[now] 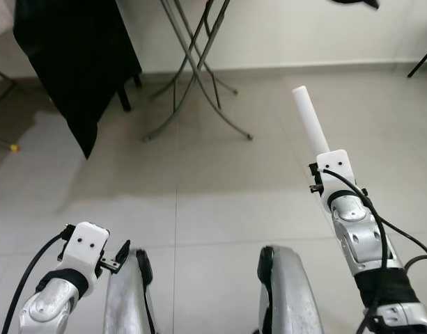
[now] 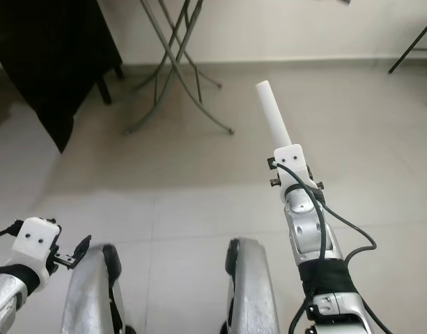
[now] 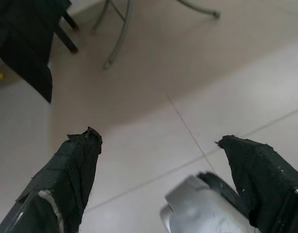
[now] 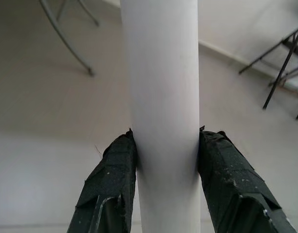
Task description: Building children table
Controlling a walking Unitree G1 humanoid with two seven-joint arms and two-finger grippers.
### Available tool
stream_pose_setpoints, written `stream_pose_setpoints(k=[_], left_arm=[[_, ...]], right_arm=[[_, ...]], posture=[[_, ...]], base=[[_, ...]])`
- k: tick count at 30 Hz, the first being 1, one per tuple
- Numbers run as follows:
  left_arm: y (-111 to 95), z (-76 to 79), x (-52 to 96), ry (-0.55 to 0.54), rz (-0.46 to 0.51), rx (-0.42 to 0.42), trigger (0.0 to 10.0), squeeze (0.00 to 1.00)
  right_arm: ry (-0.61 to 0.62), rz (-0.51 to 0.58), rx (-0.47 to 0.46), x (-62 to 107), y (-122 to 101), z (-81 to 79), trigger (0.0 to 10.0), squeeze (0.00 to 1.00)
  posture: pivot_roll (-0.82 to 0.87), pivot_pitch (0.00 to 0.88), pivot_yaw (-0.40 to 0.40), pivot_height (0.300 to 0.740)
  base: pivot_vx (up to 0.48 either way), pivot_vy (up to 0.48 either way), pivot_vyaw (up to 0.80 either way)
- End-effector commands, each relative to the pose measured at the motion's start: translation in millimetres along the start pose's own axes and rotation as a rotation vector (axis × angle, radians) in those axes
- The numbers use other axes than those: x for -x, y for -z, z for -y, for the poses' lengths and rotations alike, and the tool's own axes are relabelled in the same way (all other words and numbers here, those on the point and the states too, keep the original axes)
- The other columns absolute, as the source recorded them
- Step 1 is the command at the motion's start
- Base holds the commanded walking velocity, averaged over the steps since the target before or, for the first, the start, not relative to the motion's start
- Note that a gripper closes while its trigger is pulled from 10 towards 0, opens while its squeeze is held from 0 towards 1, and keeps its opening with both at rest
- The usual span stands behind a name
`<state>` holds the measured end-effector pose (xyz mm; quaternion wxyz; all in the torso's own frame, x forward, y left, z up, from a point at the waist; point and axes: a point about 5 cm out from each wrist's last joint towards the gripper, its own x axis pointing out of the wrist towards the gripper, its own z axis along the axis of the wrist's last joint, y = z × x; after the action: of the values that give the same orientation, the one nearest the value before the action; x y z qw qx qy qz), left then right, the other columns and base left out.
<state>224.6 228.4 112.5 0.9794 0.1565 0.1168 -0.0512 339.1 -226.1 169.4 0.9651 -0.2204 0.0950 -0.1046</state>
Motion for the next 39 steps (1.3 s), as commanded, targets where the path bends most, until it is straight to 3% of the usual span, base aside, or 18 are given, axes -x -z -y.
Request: stream_pose_setpoints(k=[1,3,6,9,14,21,23,29,32,39], left_arm=[[2,-1.2,-3.4,-0.007,-0.002,0.034,10.0,0.00],[-12,3.3,-16.4,0.018,0.064,0.099,10.0,0.00],[-17,5.4,-20.2,0.031,0.086,0.120,10.0,0.00],[-29,18.2,-28.2,0.139,0.142,0.150,10.0,0.00],[-32,30.8,-33.4,0.285,0.157,0.138,10.0,0.00],[-38,39.5,-39.4,0.373,0.173,0.169,10.0,0.00],[-41,47.8,-42.1,0.414,0.183,0.184,10.0,0.00],[-44,56.9,-44.8,0.463,0.196,0.218,10.0,0.00],[-51,61.7,-45.2,0.497,0.217,0.273,10.0,0.00],[-58,71.3,-44.5,0.548,0.235,0.329,10.0,0.00]], right_arm=[[-0.016,0.016,0.002,2.3,-6,-3.6,0.0,0.00],[-0.071,0.094,-0.038,8.2,-29,-15.9,0.0,0.00],[-0.086,0.119,-0.051,9.9,-36,-19.3,0.0,0.00],[-0.131,0.220,-0.090,12.3,-65,-27.3,0.0,0.00],[-0.159,0.310,-0.115,14.4,-90,-28.6,0.0,0.00],[-0.184,0.415,-0.164,18.0,-119,-30.8,0.0,0.00],[-0.229,0.461,-0.211,23.2,-132,-41.6,0.0,0.00],[-0.338,0.538,-0.280,38.7,-145,-65.6,0.0,0.00],[-0.402,0.558,-0.323,45.5,-145,-77.7,0.0,0.00],[-0.447,0.543,-0.382,47.2,-139,-87.0,0.0,0.00]], posture=[[0.02,0.000,-0.034,0.415],[0.01,0.000,-0.027,0.425],[0.01,0.000,-0.025,0.430],[0.00,0.000,-0.022,0.445],[0.00,0.000,-0.022,0.470],[0.00,0.000,-0.023,0.495],[0.00,0.000,-0.026,0.505],[0.00,0.000,-0.026,0.525],[0.00,0.000,-0.032,0.540],[0.00,0.000,-0.035,0.560]], base=[[0.000,0.000,0.00],[0.000,0.000,0.00],[0.000,0.000,0.00],[0.000,0.000,0.00],[0.000,0.000,0.00],[0.000,0.000,0.00],[0.000,0.000,0.00],[0.000,0.000,0.00],[0.000,0.000,0.00],[0.000,0.000,0.00]])
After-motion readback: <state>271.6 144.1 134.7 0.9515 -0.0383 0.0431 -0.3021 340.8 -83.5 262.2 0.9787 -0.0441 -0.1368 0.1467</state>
